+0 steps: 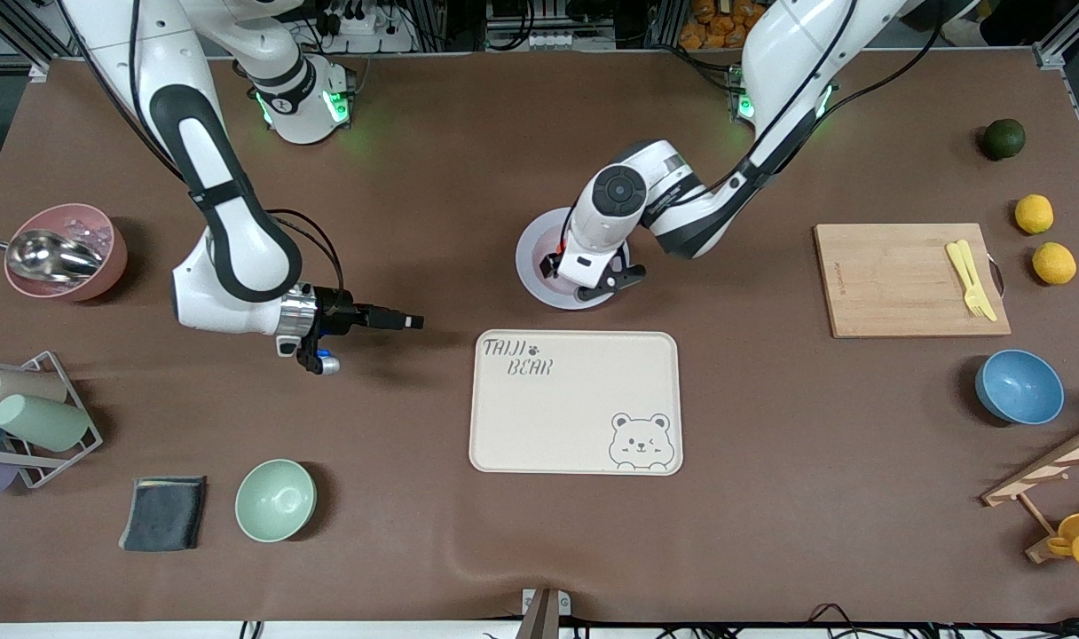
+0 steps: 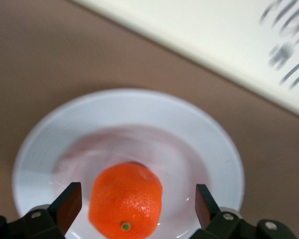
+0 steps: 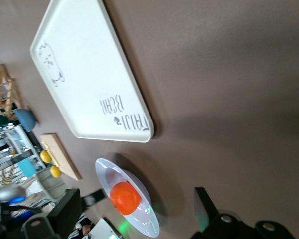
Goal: Place orange and plate with both arms
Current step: 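Carry the orange with the left gripper onto the white plate, then release the orange on the plate while the right gripper reaches the plate rim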
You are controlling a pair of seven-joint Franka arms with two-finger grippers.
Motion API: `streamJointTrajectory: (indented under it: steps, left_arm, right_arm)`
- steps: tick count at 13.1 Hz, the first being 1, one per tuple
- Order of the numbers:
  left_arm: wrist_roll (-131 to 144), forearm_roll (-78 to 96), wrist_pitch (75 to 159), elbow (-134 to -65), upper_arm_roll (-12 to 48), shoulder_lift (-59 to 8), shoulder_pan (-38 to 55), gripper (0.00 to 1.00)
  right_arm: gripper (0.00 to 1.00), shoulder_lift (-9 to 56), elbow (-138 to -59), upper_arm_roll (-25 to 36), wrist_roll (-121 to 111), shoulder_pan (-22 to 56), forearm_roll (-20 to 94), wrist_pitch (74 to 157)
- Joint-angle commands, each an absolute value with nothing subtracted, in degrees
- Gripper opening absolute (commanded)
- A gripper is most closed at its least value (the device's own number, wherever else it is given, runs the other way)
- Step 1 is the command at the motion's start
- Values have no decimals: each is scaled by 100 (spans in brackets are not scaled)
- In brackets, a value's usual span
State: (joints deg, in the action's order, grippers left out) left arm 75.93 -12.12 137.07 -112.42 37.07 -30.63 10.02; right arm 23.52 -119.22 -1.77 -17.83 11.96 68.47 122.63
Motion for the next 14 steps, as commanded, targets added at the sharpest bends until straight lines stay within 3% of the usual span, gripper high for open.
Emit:
streamJointTrajectory:
  steps: [1,5,9,14]
  left_arm:
    - [7603,-1327,13045,-11373,3718,-1796,547,100]
    - [6735,-1318,12228,-10725,3709,-1003,-420,100]
    - [6058,-1292,11085,-9450,3691,-1046,-966,100]
    - [4566,-1213,10610,-8930,3526,-906,-1406,100]
  right_arm:
    - [100,2224,-12418,-149,-2703,1520,7871,12392]
    - [100,2232,-12533,-149,-2874,1923,8286,12743]
    - [91,2302,-12533,-149,-2883,2758,8937,13552]
    - [80,2443,-12533,-141,-2892,3410,9527,13948]
